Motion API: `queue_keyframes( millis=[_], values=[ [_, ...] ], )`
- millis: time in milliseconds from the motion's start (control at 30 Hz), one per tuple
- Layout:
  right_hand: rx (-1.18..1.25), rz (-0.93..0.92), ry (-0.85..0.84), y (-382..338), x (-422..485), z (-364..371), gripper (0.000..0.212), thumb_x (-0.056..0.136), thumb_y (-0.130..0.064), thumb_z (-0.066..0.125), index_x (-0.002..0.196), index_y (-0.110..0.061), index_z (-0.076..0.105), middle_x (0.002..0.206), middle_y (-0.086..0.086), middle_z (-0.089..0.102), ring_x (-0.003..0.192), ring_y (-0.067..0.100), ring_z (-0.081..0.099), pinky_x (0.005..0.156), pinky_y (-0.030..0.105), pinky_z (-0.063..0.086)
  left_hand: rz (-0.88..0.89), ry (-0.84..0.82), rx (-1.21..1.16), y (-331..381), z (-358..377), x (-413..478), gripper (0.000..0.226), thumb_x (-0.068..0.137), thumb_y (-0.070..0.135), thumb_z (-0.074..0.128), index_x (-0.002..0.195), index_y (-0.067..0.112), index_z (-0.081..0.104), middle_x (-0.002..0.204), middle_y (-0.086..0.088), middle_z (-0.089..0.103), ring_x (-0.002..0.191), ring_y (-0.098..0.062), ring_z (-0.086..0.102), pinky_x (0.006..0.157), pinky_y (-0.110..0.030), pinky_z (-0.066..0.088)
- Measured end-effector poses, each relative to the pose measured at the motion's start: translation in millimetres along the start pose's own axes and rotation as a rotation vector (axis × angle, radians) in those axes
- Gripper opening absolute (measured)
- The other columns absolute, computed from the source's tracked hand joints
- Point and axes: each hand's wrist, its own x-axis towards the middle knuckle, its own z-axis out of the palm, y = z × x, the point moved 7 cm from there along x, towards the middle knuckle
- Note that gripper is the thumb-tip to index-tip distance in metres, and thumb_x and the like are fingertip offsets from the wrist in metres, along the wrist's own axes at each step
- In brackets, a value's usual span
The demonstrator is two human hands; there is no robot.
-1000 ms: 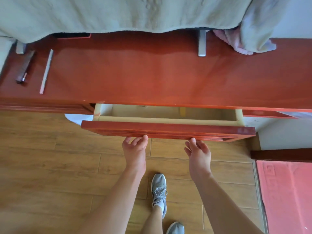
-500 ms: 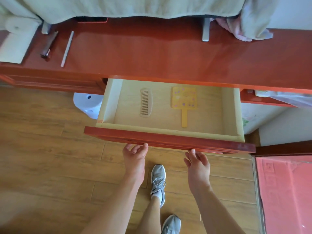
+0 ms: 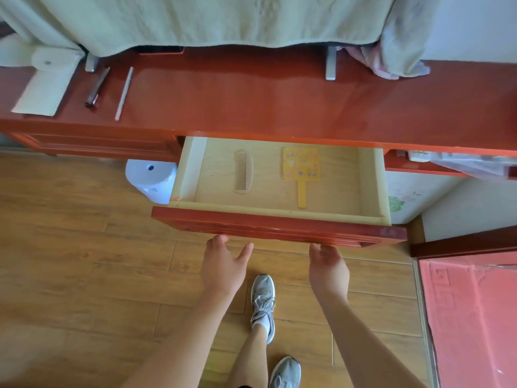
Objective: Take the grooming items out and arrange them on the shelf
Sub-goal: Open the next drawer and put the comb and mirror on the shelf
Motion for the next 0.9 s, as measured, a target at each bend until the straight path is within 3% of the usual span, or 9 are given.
queue_keyframes(
  millis=[200,367,500,900],
  values=[
    [-0.423,-0.324,-0.033,-21,-26,-14,0.061,0.093,-0.047,0.05,0.141,-0.01,0.044,0.138,0.007,0.052,0.127,0.027,0.044,0.104,0.039,0.04,0.178,0.06,0.203,16,-28,-20,0.065,0.083,0.058,0.065,0.127,0.011,0.057,0.122,-0.006,0.062,0.116,-0.025,0.056,0.093,-0.038,0.05],
    [-0.643,-0.444,-0.101,-38,-49,-33,0.067,0.096,-0.049,0.042,0.149,-0.009,0.029,0.153,0.004,0.035,0.143,0.023,0.025,0.115,0.037,0.028,0.257,0.041,0.323,28,-55,-39,0.075,0.088,0.061,0.056,0.141,0.009,0.048,0.147,-0.011,0.048,0.138,-0.027,0.042,0.113,-0.04,0.035],
    [-0.684,-0.488,-0.116,-55,-73,-55,0.066,0.097,-0.048,0.04,0.15,-0.01,0.025,0.155,0.003,0.029,0.145,0.021,0.018,0.116,0.035,0.024,0.289,0.007,0.331,39,-82,-58,0.075,0.093,0.061,0.048,0.149,0.013,0.038,0.159,-0.007,0.031,0.147,-0.023,0.027,0.118,-0.039,0.025],
    [-0.66,-0.586,-0.078,-114,-117,-114,0.063,0.098,-0.047,0.04,0.148,-0.012,0.028,0.154,0.001,0.032,0.144,0.019,0.021,0.117,0.033,0.023,0.431,-0.044,0.284,81,-150,-88,0.064,0.1,0.051,0.039,0.152,0.015,0.031,0.161,-0.003,0.024,0.149,-0.02,0.02,0.122,-0.037,0.02]
  ],
)
